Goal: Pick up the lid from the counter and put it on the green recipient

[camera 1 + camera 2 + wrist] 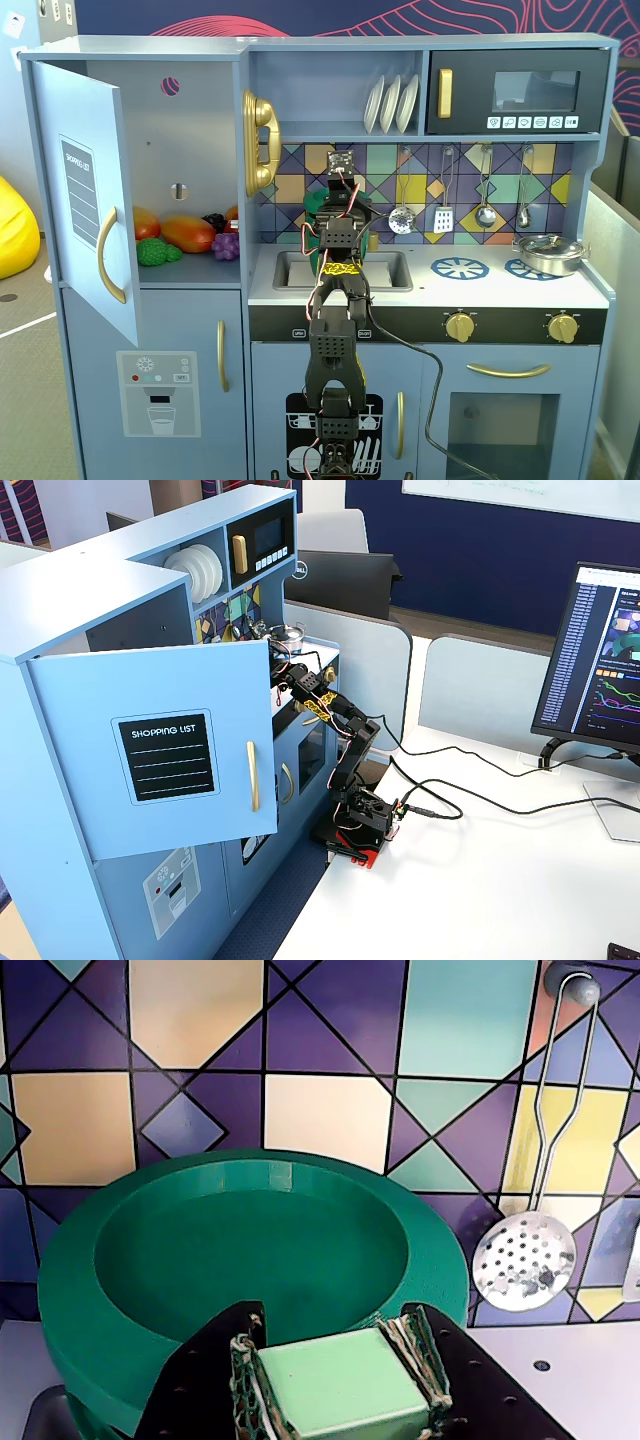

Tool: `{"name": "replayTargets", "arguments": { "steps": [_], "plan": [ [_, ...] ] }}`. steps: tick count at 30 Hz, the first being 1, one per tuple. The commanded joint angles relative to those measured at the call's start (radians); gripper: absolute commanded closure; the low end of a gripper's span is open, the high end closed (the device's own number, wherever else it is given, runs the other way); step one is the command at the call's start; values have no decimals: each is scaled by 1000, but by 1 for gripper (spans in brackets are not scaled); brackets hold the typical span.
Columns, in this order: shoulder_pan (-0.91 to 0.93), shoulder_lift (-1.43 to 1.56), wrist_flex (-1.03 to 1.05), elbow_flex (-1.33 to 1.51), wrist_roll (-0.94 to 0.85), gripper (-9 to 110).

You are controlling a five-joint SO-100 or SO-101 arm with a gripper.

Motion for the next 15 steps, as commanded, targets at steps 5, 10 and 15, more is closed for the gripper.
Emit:
{"name": "replayTargets", "arguments": {
  "steps": [5,10,15],
  "plan": [
    [17,66,32,12,-11,102],
    [15,89,40,49,-14,102],
    [14,100,41,72,-18,102]
  ]
}}
